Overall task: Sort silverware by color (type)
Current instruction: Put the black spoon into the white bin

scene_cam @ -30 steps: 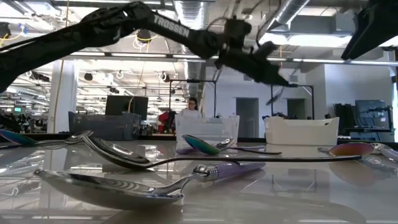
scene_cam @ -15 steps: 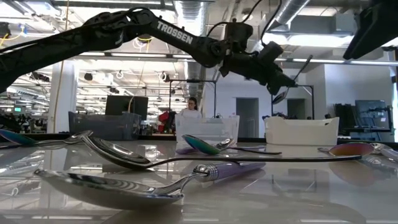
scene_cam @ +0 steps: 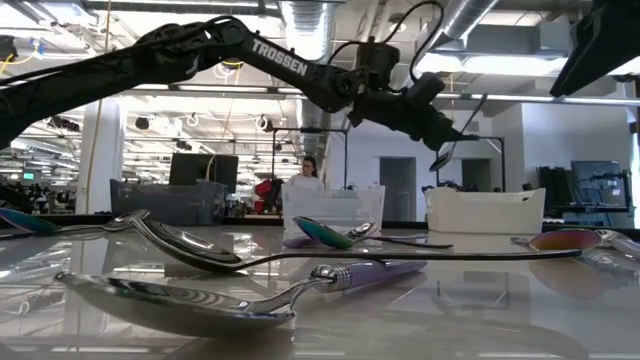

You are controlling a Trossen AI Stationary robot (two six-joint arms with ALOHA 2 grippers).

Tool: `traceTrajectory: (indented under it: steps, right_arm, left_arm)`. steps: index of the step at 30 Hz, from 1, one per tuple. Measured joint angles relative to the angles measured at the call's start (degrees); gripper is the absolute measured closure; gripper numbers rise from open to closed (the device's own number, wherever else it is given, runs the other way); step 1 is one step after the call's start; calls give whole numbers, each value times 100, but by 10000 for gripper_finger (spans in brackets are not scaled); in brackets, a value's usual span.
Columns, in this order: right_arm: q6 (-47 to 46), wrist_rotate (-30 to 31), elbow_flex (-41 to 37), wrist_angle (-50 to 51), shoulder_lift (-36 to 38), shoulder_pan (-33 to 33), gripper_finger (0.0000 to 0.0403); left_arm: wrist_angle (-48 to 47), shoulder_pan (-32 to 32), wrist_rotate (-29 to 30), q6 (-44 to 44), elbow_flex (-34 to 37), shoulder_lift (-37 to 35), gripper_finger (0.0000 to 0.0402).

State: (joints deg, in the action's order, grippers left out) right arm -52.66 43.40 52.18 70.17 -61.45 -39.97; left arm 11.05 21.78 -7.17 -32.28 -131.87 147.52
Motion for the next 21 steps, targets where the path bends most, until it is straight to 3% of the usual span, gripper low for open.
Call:
traceTrajectory:
  steps: [11,16,19,21]
  right_arm:
    - [-170,163,-2,-44,0,36,180]
    - [-875,1001,55,875,76,446,180]
    - [-1771,1275,209,1850,418,757,180]
    - [-2069,1281,219,1985,755,982,180]
  left_arm:
    - [-110,1,-323,-429,0,2,399]
    - [-150,-23,198,-560,0,1,400]
    - [-313,-21,576,-412,0,-29,401]
    - [-604,-30,859,-437,4,-108,401]
